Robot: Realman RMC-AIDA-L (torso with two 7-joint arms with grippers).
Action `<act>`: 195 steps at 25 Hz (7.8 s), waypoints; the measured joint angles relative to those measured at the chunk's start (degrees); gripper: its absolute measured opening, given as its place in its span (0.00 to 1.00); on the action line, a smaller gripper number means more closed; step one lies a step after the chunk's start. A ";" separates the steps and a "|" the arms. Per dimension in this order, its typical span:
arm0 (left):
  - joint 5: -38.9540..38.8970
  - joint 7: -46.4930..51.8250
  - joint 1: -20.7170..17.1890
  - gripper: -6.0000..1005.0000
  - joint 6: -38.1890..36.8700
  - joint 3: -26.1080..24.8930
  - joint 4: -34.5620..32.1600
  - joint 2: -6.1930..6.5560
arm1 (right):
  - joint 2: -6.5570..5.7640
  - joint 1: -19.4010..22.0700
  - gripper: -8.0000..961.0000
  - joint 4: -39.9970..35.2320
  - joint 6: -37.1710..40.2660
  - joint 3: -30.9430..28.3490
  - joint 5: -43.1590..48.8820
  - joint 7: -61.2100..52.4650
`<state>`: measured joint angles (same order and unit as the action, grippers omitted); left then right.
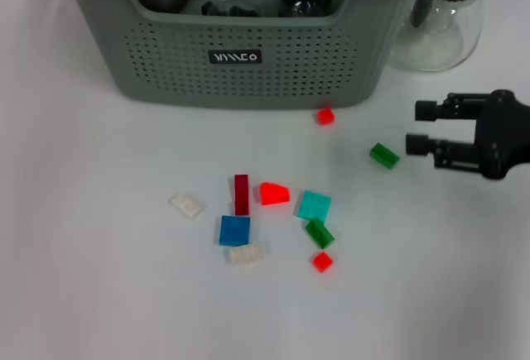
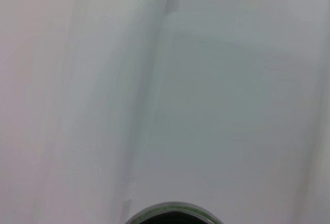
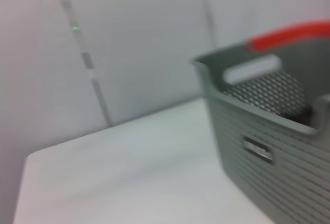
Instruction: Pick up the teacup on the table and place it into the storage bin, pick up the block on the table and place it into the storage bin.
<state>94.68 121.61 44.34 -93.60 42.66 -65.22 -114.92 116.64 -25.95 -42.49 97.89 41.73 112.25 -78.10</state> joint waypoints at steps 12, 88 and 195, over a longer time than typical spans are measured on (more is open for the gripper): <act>39.63 10.68 21.12 0.08 25.06 13.83 24.82 3.40 | 1.87 1.37 0.55 1.54 1.26 -1.75 1.41 12.69; 17.20 -63.68 -28.27 0.47 3.00 -3.22 24.71 -9.06 | -0.96 -0.51 0.55 1.85 1.25 -4.99 1.44 -0.26; 43.68 13.77 12.06 0.43 28.41 14.11 17.87 0.45 | -0.13 -1.83 0.55 2.51 -0.83 -4.54 3.16 0.15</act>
<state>138.36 135.39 56.40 -65.18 56.77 -47.36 -114.47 116.50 -27.77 -39.99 97.06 37.18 115.41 -77.95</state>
